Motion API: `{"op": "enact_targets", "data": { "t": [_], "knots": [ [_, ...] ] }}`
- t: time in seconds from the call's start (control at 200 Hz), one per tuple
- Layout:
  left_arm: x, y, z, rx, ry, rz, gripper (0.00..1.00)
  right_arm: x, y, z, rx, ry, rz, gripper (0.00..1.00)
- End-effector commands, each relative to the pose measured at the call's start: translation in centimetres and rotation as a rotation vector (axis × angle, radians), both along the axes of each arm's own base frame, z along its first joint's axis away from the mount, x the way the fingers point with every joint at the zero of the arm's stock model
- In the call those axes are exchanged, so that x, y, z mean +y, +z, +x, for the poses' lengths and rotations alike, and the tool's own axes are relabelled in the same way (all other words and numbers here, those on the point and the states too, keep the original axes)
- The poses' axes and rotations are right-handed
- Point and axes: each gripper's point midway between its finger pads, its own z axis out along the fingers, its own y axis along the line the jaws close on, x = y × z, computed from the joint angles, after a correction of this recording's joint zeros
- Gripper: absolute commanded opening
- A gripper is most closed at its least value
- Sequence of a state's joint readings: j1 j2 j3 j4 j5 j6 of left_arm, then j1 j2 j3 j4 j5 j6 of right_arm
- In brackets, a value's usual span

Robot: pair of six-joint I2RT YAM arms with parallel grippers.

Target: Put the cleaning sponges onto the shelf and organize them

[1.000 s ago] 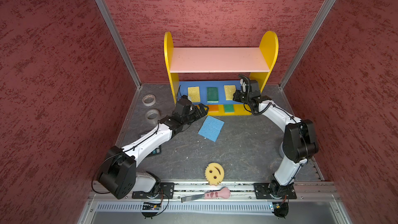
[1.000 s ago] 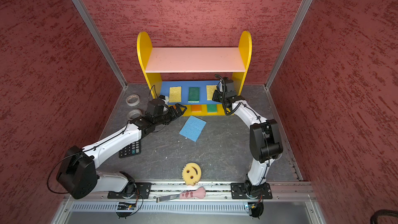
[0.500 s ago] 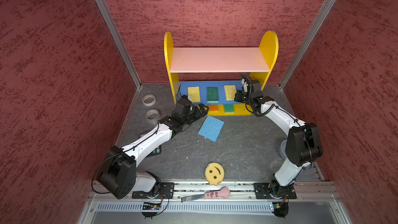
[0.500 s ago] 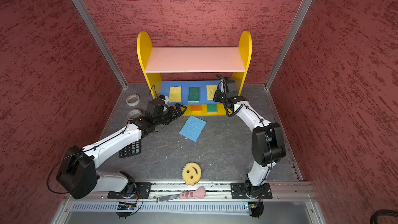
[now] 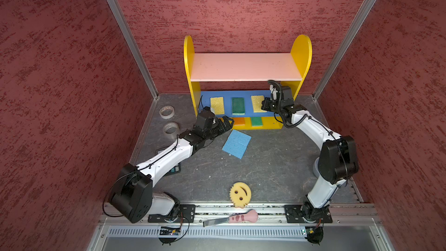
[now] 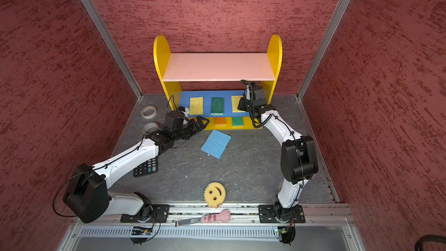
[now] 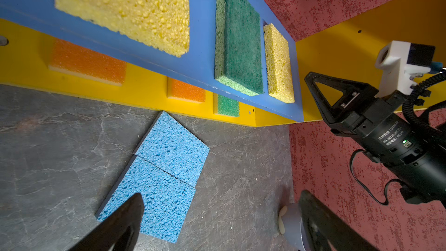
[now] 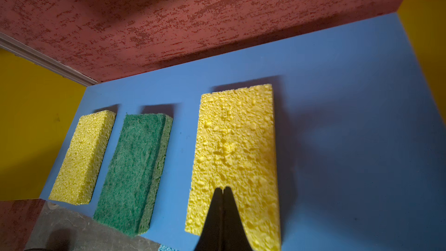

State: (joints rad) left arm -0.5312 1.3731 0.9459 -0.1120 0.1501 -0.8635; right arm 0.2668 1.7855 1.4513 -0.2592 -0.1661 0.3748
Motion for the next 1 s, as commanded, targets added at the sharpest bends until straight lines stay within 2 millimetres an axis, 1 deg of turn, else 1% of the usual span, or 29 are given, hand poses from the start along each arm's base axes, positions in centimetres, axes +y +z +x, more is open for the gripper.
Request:
{"op": "enact_targets", "data": {
  "t": [0.0, 0.035, 0.18, 0.346, 0.571, 0.887, 0.992],
  "knots": [
    [0.2, 0.2, 0.2, -0.013, 0.007, 0.003, 0.99, 0.9, -1.2, 0.2, 0.034, 0.025, 0.002, 0.0],
    [0.2, 0.1, 0.2, -0.012, 0.007, 0.003, 0.99, 0.9, -1.9, 0.2, 0.048, 0.026, -0.002, 0.0],
    [0.2, 0.0, 0.2, -0.01, 0.008, 0.005, 0.99, 0.8, -3.3, -0.4, 0.084, 0.021, 0.0, 0.0],
    [0.5, 0.1, 0.2, -0.011, 0.012, 0.006, 0.99, 0.3, -3.9, -1.3, 0.096, 0.007, -0.003, 0.0],
    [0.2, 0.2, 0.2, -0.012, 0.002, 0.0, 0.99, 0.2, -3.9, -1.6, 0.096, 0.0, -0.004, 0.0],
    [0.4, 0.2, 0.2, -0.013, 0.006, 0.002, 0.99, -0.1, -2.3, -2.2, 0.071, -0.008, 0.011, 0.0],
    [0.3, 0.1, 0.2, -0.009, 0.003, 0.0, 1.0, -0.2, -2.2, -2.2, 0.069, -0.01, 0.003, 0.0]
  ]
}}
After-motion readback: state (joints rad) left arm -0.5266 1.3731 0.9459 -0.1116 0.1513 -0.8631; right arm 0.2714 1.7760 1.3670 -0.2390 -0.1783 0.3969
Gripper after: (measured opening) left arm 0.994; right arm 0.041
